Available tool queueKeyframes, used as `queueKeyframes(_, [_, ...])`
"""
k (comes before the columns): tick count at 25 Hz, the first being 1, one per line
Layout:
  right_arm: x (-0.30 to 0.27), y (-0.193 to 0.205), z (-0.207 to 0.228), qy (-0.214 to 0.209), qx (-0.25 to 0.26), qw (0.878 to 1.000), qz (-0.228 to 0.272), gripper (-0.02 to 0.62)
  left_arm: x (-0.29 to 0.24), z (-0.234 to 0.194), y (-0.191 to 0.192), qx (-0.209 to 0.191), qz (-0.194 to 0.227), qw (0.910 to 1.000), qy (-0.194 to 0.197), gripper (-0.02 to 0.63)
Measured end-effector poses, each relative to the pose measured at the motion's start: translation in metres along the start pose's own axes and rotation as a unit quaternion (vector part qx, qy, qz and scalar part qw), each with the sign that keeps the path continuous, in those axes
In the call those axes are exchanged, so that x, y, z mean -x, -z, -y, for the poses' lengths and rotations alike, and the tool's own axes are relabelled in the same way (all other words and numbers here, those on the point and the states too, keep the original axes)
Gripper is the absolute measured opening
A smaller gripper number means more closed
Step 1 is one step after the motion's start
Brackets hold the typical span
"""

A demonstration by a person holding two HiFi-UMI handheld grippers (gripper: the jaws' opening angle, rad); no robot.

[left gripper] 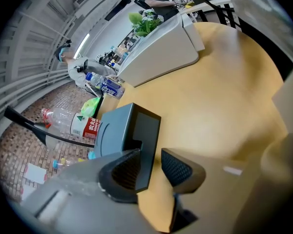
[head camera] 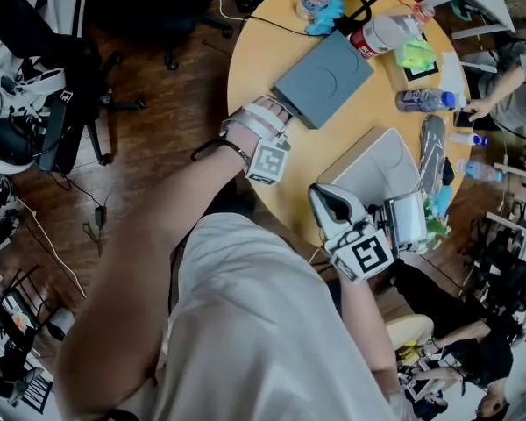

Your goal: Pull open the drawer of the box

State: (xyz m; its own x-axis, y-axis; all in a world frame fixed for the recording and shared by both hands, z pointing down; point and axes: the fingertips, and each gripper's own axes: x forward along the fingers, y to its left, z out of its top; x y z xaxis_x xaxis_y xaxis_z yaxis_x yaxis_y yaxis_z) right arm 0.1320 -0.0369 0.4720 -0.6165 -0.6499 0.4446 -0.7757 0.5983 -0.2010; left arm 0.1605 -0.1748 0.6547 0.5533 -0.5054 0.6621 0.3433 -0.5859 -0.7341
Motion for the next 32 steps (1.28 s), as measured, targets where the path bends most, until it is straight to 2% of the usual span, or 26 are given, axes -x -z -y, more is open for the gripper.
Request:
queueKeyframes(2, [0.000,0.001,0.001,0.002,-0.003,1.000,0.000,0.006,0.000,0.002,0.003,0.003,-0.006,1.0000,0.000,0.153])
queueKeyframes(6, [0.000,0.002,0.000,0.006,-0.010,1.000,0.002,0.006,-0.003,0.003,0.001,0.003,-0.003,1.0000,-0.008,0.141])
queueKeyframes(9, [-0.002,0.001,0.000,0.004,-0.012,1.000,0.003,0.006,-0.002,0.005,0.002,-0.004,-0.006,0.9999,0.009,0.143])
queueKeyframes(15, [-0.008,-0.002,-0.003,0.001,-0.013,1.000,0.005,0.006,-0.003,0.008,0.000,0.012,0.010,0.9997,0.019,0.144])
queueKeyframes(16, [-0.009,-0.003,-0.003,0.001,-0.012,1.000,0.005,0.006,-0.002,0.011,0.000,0.011,0.011,0.9996,0.022,0.090])
queueKeyframes(18, [-0.009,-0.004,-0.003,0.001,-0.010,1.000,0.005,0.006,0.002,0.014,0.000,0.017,0.017,0.9995,0.019,0.125])
queueKeyframes(21, [-0.010,-0.002,-0.002,0.002,-0.012,1.000,0.003,0.006,0.006,0.010,-0.003,0.028,0.024,0.9993,0.008,0.244])
queueKeyframes(22, [-0.010,-0.002,-0.002,0.002,-0.014,1.000,0.004,0.006,0.005,0.009,-0.005,0.029,0.025,0.9993,0.006,0.247])
queueKeyframes(28, [-0.009,-0.002,-0.008,-0.001,-0.012,1.000,0.005,0.006,0.002,0.007,-0.007,0.033,0.008,0.9993,-0.014,0.207])
queueKeyframes(32, [-0.007,0.000,-0.009,-0.002,-0.012,1.000,0.002,0.006,0.001,0.008,-0.001,0.020,-0.014,0.9995,-0.020,0.184])
